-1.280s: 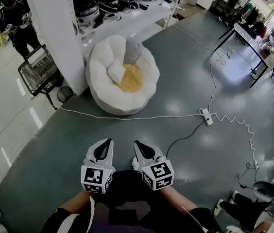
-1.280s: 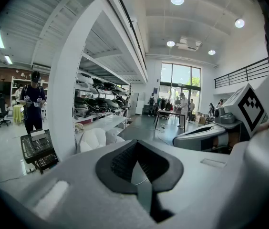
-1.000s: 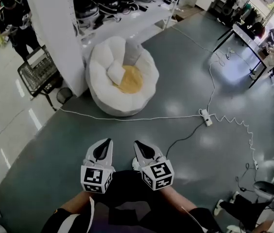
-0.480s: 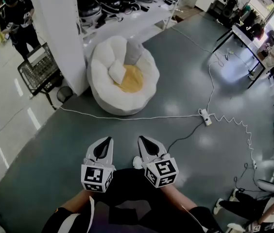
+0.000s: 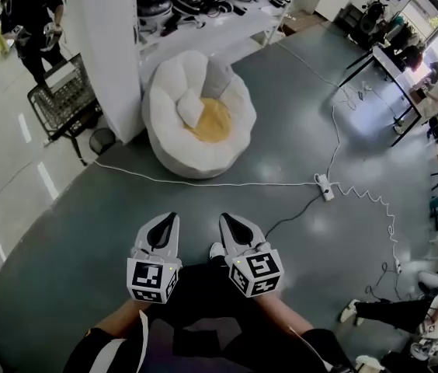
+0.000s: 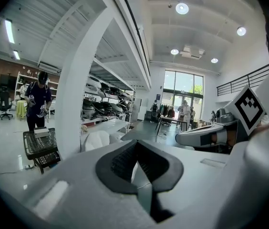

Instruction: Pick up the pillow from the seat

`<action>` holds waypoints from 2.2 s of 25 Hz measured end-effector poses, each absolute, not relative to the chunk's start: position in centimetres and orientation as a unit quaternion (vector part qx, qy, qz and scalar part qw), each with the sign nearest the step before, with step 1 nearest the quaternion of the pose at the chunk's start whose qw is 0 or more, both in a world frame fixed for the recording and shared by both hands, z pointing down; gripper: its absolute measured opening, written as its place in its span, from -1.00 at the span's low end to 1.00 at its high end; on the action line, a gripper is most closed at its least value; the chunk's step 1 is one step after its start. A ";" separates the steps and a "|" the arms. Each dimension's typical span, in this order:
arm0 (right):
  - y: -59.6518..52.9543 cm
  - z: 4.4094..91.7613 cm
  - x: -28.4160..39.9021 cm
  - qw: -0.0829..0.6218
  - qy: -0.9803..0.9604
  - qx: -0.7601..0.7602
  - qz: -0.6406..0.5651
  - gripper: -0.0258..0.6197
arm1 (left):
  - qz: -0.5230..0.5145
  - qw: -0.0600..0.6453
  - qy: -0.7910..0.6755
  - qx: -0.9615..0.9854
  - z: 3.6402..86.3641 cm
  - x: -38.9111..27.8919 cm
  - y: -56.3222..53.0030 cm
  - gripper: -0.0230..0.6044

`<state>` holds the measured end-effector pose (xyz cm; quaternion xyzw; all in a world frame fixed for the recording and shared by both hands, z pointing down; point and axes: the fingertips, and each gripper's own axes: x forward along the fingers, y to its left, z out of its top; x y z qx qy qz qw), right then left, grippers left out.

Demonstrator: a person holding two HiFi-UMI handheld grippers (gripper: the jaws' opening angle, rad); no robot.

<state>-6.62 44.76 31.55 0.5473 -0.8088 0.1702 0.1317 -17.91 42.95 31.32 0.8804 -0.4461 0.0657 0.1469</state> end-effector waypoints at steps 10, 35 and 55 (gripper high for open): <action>41.1 33.0 -6.6 0.130 -0.822 0.525 0.181 -0.92 | 0.077 0.145 -0.470 0.867 32.3 -18.1 40.0 -0.92; 24.4 34.1 5.1 0.132 -0.865 0.446 0.189 -0.92 | 0.106 0.127 -0.541 0.824 30.3 -6.0 24.2 -0.92; 20.1 35.4 11.4 0.142 -0.850 0.468 0.194 -0.92 | 0.112 0.118 -0.498 0.852 30.8 1.8 18.6 -0.92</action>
